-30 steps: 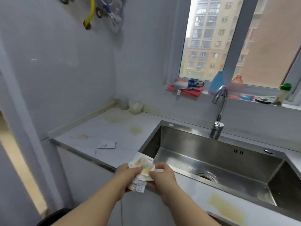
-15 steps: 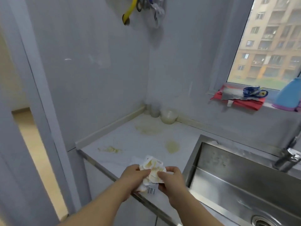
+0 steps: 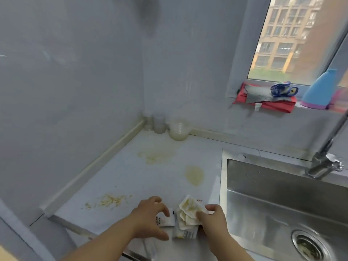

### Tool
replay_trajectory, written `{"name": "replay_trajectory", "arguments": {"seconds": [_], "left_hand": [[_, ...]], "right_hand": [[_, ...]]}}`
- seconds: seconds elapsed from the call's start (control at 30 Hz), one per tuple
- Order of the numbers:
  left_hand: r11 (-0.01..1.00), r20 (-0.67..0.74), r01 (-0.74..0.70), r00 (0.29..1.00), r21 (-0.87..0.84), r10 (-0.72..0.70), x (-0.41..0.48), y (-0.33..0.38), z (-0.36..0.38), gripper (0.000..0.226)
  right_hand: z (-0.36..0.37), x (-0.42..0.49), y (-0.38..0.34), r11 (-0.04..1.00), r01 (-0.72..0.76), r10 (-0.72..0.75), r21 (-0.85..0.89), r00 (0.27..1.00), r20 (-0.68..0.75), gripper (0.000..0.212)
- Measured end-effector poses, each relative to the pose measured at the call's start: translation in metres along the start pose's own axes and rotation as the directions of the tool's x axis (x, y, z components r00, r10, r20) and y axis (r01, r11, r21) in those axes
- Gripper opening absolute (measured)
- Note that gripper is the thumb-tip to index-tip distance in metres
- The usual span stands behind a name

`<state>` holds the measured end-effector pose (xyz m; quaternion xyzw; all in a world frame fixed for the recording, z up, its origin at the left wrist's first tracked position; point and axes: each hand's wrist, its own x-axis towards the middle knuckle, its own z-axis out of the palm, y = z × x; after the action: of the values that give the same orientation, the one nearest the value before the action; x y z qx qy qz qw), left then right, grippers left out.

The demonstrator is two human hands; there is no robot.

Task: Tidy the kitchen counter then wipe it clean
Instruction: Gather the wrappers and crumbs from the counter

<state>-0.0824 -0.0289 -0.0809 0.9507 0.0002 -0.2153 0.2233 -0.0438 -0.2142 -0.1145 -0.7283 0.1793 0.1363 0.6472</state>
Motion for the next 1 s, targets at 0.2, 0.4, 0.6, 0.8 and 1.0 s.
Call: {"name": "replay_trajectory", "arguments": {"seconds": [0.2,0.4,0.6,0.8,1.0], "left_hand": [[0.971,0.135,-0.160,0.981,0.178,0.137,0.005,-0.018,-0.003,0.068],[0.933,0.164,-0.295,0.951,0.207,0.264,0.003,-0.039,-0.003,0.059],[0.941,0.071,-0.331,0.943,0.072,0.326,0.005,-0.054,0.002,0.028],[0.946,-0.020,-0.326,0.945,0.004,0.326,0.010,-0.055,0.001,0.012],[0.966,-0.079,-0.253,0.965,-0.052,0.249,0.012,-0.052,0.003,0.025]], "right_hand": [[0.012,-0.008,0.011,1.000,0.003,-0.006,-0.023,0.992,-0.128,0.021],[0.020,-0.017,0.020,0.996,-0.005,-0.011,-0.085,0.983,-0.184,0.018],[0.021,-0.019,0.019,0.995,-0.021,0.003,-0.096,0.982,-0.190,0.017],[0.023,-0.010,0.020,0.991,-0.041,0.015,-0.127,0.981,-0.195,0.013],[0.024,-0.007,0.021,0.989,-0.043,0.018,-0.141,0.985,-0.174,0.015]]}}
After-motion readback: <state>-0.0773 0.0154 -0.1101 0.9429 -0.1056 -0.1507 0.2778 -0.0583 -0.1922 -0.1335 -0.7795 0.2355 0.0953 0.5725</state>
